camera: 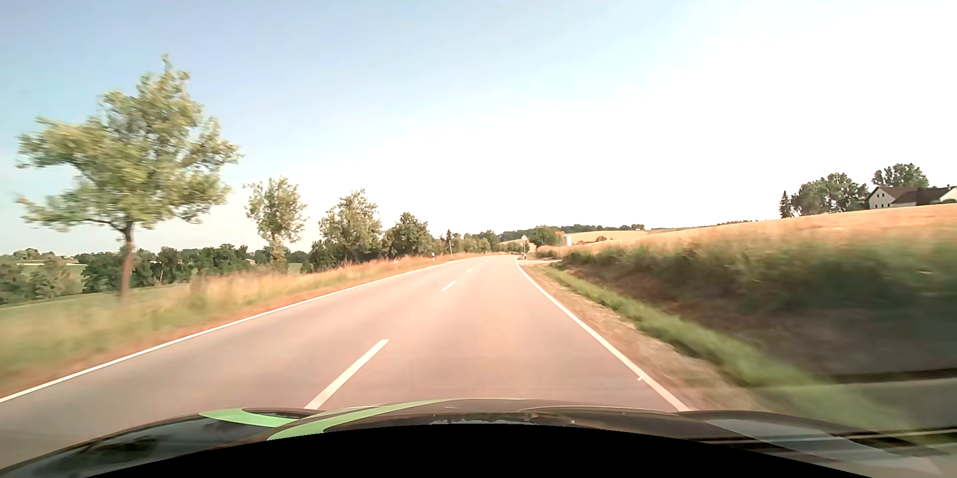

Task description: Follow the waypoints while adhering to traffic rules and regulations

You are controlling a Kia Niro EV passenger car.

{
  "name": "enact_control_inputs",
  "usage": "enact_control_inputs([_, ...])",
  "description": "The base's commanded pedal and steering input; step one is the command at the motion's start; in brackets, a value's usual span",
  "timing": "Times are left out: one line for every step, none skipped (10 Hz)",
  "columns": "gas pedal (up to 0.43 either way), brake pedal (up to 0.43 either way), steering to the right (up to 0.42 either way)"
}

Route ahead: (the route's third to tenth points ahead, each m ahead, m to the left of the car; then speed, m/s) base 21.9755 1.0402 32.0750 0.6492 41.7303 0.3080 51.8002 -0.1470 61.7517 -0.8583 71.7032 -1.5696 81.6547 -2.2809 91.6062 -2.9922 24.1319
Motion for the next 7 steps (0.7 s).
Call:
enact_control_inputs([0.350,0.000,0.007])
enact_control_inputs([0.350,0.000,0.009])
enact_control_inputs([0.350,0.000,0.009])
enact_control_inputs([0.350,0.000,0.009])
enact_control_inputs([0.350,0.000,0.009])
enact_control_inputs([0.350,0.000,0.008])
enact_control_inputs([0.350,0.000,0.008])
